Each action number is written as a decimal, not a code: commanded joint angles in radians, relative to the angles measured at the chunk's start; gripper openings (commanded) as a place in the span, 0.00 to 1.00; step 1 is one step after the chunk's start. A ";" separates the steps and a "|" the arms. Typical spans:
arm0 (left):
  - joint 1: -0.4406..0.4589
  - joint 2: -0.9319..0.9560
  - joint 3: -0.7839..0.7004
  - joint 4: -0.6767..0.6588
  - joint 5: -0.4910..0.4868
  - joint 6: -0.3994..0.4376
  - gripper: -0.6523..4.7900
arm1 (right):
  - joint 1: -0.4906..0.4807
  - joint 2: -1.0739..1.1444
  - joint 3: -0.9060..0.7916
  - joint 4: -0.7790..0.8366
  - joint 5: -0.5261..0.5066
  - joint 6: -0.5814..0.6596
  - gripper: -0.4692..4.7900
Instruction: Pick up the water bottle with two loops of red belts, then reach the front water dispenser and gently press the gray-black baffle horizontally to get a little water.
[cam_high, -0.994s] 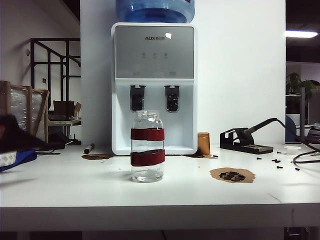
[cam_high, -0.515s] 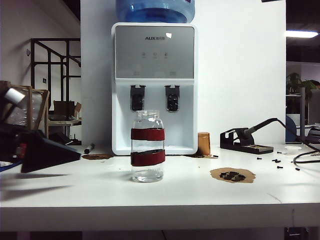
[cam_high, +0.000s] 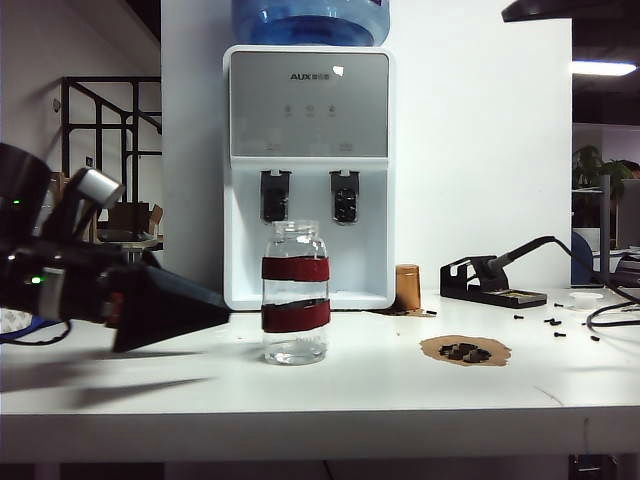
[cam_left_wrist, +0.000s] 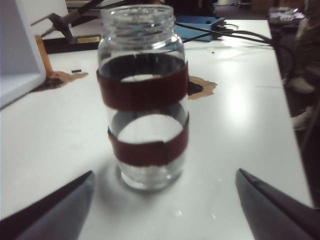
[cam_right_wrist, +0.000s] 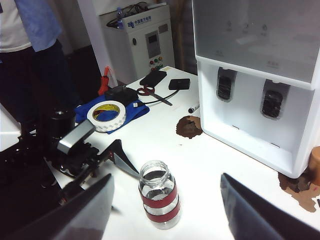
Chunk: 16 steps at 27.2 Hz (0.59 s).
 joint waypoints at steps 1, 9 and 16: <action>-0.037 0.000 0.022 0.024 -0.082 0.003 1.00 | 0.000 -0.002 0.003 0.010 -0.004 0.000 0.75; -0.098 0.052 0.133 0.000 -0.169 -0.071 1.00 | 0.000 -0.002 0.003 0.011 -0.001 -0.002 0.75; -0.105 0.111 0.165 0.001 -0.151 -0.080 1.00 | 0.000 0.025 0.003 0.013 -0.001 -0.011 0.75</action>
